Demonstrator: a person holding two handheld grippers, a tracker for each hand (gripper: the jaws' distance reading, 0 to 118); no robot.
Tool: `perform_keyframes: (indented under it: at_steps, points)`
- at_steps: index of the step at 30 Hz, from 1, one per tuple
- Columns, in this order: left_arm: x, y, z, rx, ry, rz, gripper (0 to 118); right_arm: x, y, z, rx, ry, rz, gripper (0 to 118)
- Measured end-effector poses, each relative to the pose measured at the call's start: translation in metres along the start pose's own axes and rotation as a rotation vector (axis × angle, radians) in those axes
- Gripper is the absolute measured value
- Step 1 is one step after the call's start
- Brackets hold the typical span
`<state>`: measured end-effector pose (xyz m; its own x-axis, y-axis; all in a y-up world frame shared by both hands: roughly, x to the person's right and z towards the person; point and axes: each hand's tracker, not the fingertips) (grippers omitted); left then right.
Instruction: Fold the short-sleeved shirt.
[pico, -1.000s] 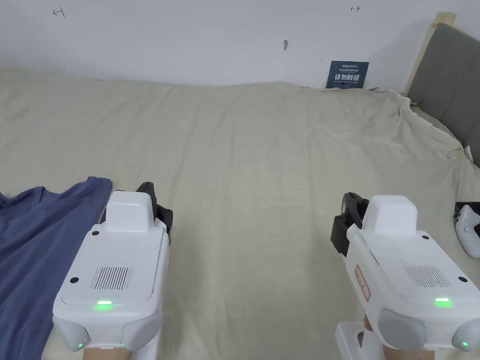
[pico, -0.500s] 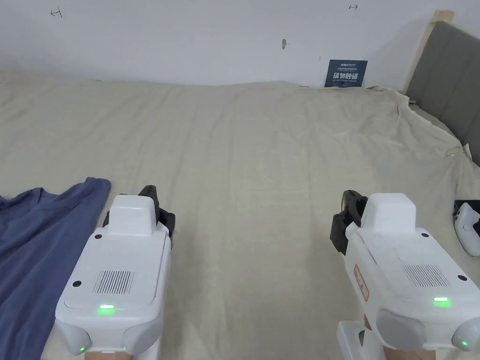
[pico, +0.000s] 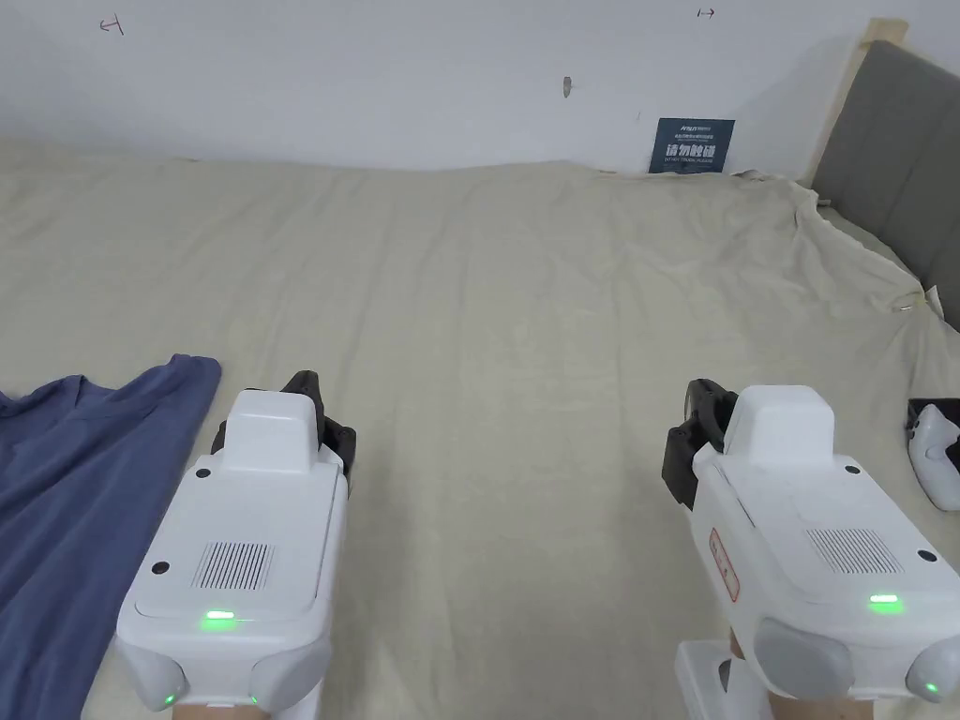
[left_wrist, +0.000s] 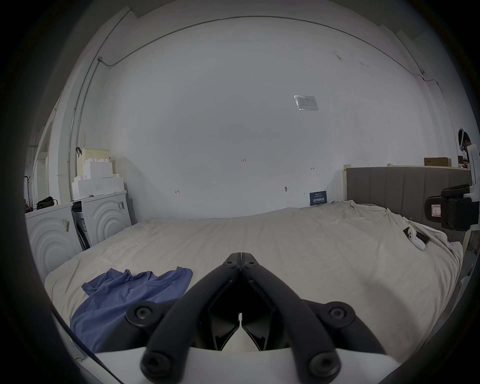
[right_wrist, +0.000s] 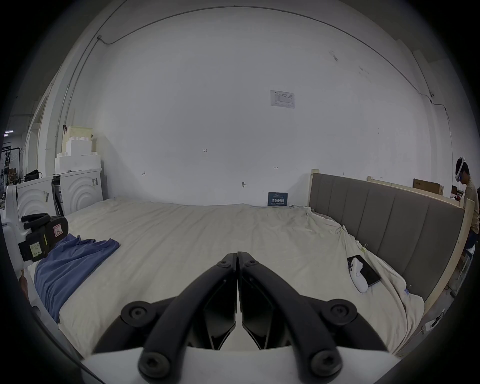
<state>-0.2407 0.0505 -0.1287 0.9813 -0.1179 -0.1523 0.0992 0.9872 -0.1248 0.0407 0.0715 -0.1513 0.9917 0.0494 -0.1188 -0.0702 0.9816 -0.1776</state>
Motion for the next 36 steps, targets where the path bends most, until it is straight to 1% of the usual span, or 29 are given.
perform_keyframes:
  at_steps: [17,22,26,36]
  points:
    - [-0.003,-0.001,-0.001,-0.002,0.006,0.01,0,0.002,0.001,0.0,0.0,-0.002,-0.004,0]
    - [-0.011,0.001,0.001,-0.003,0.029,0.033,0,-0.006,0.003,-0.003,0.0,0.021,0.006,0]
    - [-0.026,0.0,0.007,0.0,0.071,0.026,0,-0.025,0.006,-0.009,0.01,0.074,0.031,0]
    - [-0.094,-0.007,0.037,-0.019,0.274,0.038,0,-0.108,0.016,-0.023,0.013,0.286,0.043,0]
